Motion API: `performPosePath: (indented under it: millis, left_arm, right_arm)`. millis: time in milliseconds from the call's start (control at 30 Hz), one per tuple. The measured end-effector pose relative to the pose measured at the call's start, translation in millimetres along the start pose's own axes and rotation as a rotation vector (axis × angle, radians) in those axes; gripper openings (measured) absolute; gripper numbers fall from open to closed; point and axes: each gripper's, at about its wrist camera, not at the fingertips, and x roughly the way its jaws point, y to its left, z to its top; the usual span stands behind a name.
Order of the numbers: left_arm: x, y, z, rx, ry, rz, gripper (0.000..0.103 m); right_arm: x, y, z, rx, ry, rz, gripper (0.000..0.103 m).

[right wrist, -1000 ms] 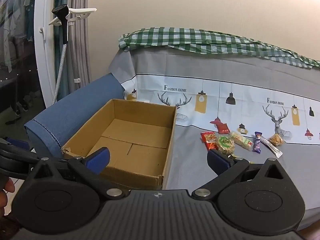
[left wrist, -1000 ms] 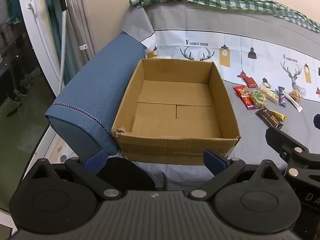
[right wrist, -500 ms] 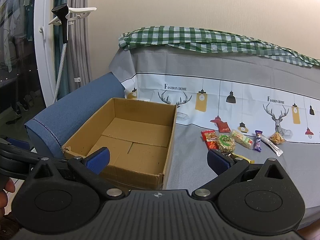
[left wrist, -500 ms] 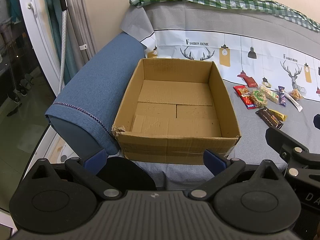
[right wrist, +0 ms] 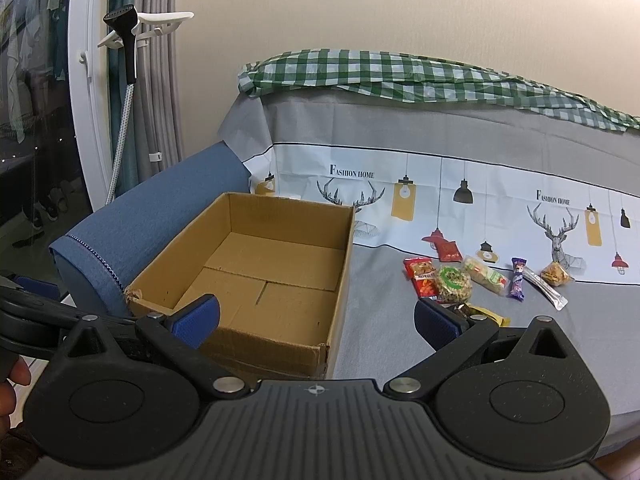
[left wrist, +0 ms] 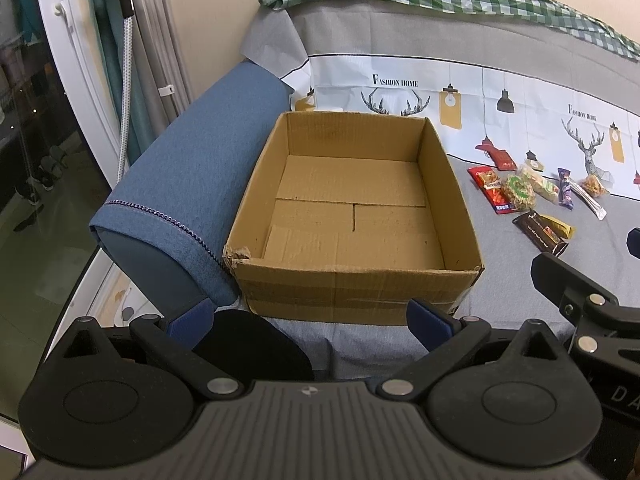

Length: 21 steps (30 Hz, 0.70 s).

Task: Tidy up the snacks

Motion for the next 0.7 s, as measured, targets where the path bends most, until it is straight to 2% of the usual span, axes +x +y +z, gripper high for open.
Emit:
performPosePath:
  millis: [500,700]
  left_arm:
    - [8.4,-1.5,-1.3,0.006,0.026,0.012,0.103]
    - [20.1,-5.9,3.2,0.008,0.059,0.031,0.103]
  right_arm:
    - [11.1,-4.6,-1.4,0.029,0.065,0.012,0.103]
    - [24.7,-21.3,-6.2,0.081,0.051,-0.040,0.103]
